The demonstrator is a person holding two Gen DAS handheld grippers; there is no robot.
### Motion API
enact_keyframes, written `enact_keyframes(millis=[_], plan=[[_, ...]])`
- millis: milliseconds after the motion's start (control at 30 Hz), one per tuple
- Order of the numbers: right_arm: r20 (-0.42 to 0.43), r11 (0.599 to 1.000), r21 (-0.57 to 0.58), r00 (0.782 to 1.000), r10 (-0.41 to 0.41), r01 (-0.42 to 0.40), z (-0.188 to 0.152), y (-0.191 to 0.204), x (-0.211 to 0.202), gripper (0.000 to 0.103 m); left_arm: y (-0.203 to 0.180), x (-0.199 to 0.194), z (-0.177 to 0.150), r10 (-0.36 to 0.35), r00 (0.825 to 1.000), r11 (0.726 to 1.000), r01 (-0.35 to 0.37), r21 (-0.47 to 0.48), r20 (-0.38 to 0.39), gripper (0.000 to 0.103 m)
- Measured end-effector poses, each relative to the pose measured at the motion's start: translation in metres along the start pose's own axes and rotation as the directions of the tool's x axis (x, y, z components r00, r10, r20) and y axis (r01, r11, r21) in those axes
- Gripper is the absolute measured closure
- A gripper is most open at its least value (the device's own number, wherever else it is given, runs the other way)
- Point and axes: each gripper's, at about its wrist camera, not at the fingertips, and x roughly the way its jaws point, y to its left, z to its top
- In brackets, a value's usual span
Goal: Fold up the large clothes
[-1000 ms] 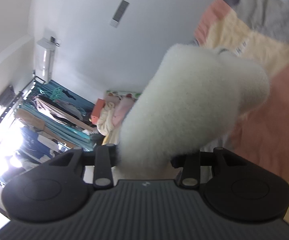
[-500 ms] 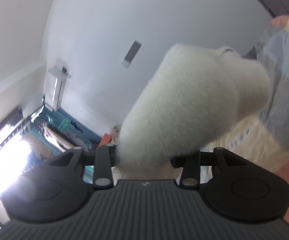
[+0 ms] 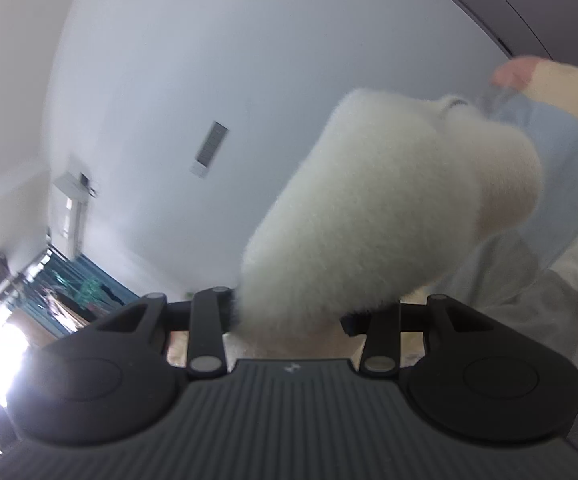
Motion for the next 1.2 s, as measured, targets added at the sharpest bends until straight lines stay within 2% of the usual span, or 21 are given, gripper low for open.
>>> enact_keyframes(millis=[167,300,400,500,667,833,933,1067,1200], plan=[[-0.070,0.999,-0.020,0.997,-0.046,0.044,-0.020,-0.038,0.022,0.059,0.045,0.019,-0.012,0.035,0.999,0.999,-0.036,-0.001,-0.019,0.050],[-0.108,0.999,-0.015,0.993,-0.046,0.045,-0.044,-0.066,0.020,0.059,0.073,0.022,-0.023,0.034,0.998,0.999,-0.033,0.028,-0.043,0.050],[-0.105,1.000,-0.005,0.994,0.017,-0.018,-0.065,-0.090,0.004,0.059,0.083,0.016,-0.032,0.009,0.999,0.997,-0.006,0.078,-0.041,0.049],[-0.086,0.999,0.011,0.995,0.048,-0.047,-0.084,-0.109,-0.008,0.059,0.095,0.007,-0.045,0.004,0.999,0.996,-0.001,0.090,-0.036,0.049],[-0.038,0.994,0.091,0.997,0.067,-0.063,-0.106,-0.129,-0.013,0.055,0.118,-0.005,-0.065,-0.014,1.000,0.999,0.014,0.045,-0.011,0.045],[-0.015,0.997,0.044,0.998,0.061,-0.060,-0.107,-0.129,-0.011,0.052,0.121,-0.008,-0.067,-0.018,1.000,0.999,0.019,0.040,-0.016,0.042],[-0.015,0.998,0.050,0.999,0.044,-0.043,-0.104,-0.127,-0.012,0.051,0.122,-0.010,-0.063,0.014,1.000,1.000,-0.013,0.014,-0.024,0.033],[0.008,0.999,0.043,1.000,-0.016,0.016,-0.111,-0.118,-0.026,0.050,0.116,-0.030,-0.061,0.064,0.997,0.998,-0.065,-0.001,-0.040,0.031],[0.019,0.996,-0.003,0.996,-0.087,0.087,-0.122,-0.106,-0.055,0.047,0.094,-0.059,-0.065,0.163,0.986,0.984,-0.159,0.086,-0.045,0.031]])
